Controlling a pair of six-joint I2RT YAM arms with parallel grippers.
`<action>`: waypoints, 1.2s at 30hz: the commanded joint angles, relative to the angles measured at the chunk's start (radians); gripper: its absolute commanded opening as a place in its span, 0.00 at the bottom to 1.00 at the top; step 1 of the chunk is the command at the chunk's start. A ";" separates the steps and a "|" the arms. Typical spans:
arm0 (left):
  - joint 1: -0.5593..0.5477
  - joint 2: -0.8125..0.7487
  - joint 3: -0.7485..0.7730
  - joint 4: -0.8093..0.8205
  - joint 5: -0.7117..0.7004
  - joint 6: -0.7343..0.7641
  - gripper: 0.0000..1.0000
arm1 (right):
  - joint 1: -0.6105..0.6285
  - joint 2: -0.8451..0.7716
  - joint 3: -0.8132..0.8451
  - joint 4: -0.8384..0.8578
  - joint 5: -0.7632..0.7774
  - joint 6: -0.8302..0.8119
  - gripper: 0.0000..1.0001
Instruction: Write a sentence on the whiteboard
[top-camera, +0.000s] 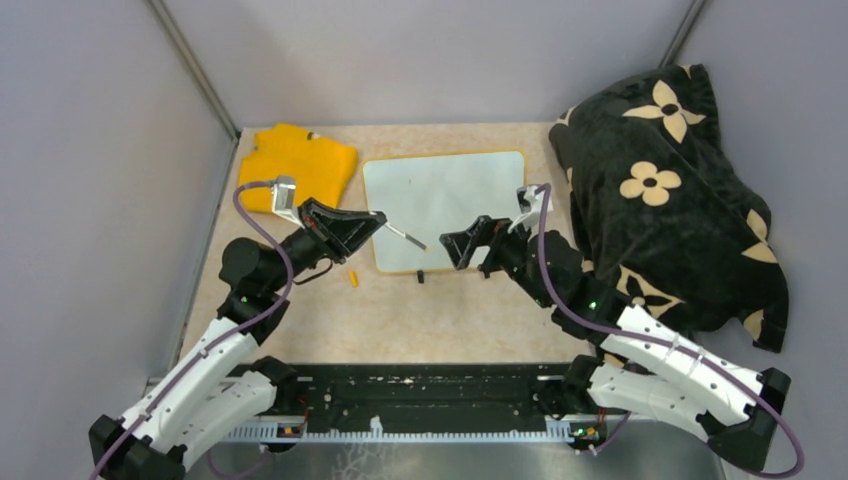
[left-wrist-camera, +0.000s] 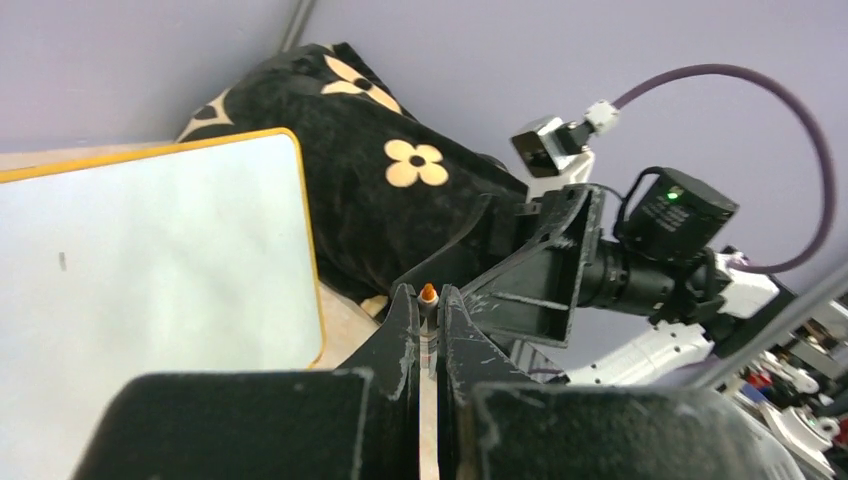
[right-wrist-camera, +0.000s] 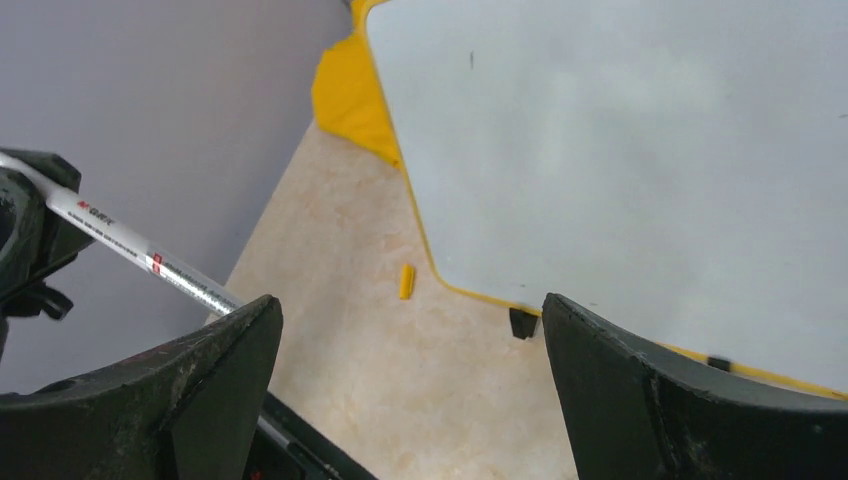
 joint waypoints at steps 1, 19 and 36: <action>-0.003 -0.023 0.048 -0.021 -0.124 0.015 0.00 | 0.000 0.019 0.143 -0.113 0.153 -0.060 0.98; -0.003 0.041 0.188 0.141 -0.280 -0.194 0.00 | -0.123 0.070 0.190 0.035 0.102 -0.102 0.93; -0.002 0.114 0.235 0.387 -0.367 -0.382 0.00 | -0.123 0.033 0.352 0.108 -0.081 0.015 0.99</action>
